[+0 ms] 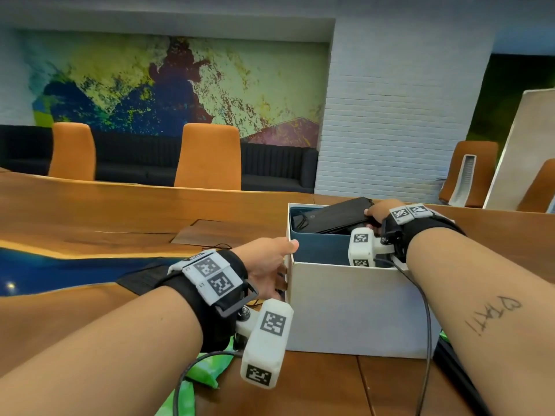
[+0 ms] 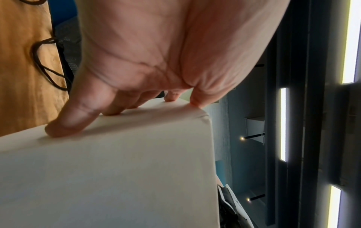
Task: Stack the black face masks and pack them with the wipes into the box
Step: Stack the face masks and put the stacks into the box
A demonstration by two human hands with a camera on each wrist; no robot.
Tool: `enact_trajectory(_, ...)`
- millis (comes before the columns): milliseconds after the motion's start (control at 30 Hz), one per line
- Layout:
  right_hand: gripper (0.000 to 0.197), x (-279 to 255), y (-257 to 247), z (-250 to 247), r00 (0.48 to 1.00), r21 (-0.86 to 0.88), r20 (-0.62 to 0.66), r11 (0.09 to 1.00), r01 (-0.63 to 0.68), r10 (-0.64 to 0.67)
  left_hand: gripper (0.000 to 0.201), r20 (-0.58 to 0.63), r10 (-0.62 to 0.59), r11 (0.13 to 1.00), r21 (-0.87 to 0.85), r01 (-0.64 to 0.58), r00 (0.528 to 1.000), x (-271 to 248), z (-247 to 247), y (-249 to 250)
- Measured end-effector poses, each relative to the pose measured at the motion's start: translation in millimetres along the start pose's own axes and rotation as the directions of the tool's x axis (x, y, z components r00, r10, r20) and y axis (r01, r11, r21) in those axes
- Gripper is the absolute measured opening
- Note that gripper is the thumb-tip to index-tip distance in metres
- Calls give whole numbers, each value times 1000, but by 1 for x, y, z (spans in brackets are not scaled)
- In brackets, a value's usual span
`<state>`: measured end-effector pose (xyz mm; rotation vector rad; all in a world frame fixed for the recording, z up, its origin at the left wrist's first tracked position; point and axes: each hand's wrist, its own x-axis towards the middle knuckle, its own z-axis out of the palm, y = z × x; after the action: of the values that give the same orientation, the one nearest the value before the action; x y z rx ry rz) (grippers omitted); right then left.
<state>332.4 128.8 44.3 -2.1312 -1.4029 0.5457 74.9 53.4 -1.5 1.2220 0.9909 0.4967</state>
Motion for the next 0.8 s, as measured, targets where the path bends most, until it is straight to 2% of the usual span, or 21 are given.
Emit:
enact_trajectory(33,46,2,1,1,999,-11,-20,999,40,-41,52,4,-1,1000,2,1,1000,1,0,0)
enact_trajectory(67,45,2,0,0,999,-144,-42,989,15,-21,52,8,-3,1000,4,3,1000,2,-1,0)
enact_trajectory(100,44,18,4,-2,999,-317,-36,948,-40,31,53,9,-7,1000,6,6,1000,2,-1,0)
enact_trajectory(133,43,24,9,-4,994,-325,-18,940,-104,104,53,8,-10,1000,7,10,1000,3,-2,-1)
enact_trajectory(233,27,55,23,-9,998,-486,-70,873,-37,4,54,11,-15,1000,0,15,1000,4,-3,-1)
enact_trajectory(333,16,39,18,-9,986,-466,-163,883,-44,-37,51,5,2,1000,-12,-2,1000,5,-4,-2)
enact_trajectory(500,37,33,12,-15,982,-407,-150,912,43,-113,48,-5,12,1000,-15,-13,1000,5,-3,-2)
enact_trajectory(600,32,27,3,-35,930,-305,-311,947,99,-197,48,-11,12,1000,-10,-12,1000,4,-3,-1)
enact_trajectory(633,31,30,1,-46,909,-221,-361,966,133,-208,48,-14,13,1000,-11,-13,1000,3,-2,-1)
enact_trajectory(667,34,31,-4,-55,897,-16,-396,978,208,-198,48,-20,14,1000,-16,-14,1000,3,-2,-1)
enact_trajectory(700,40,24,-11,-63,884,189,-427,937,295,-192,48,-27,15,1000,-21,-16,1000,3,-1,-1)
enact_trajectory(733,45,10,-18,-70,865,353,-467,858,374,-184,46,-32,16,1000,-23,-17,999,2,0,-1)
enact_trajectory(800,43,-28,-37,-79,856,558,-495,700,446,-151,46,-42,8,1000,-18,-9,999,0,2,1)
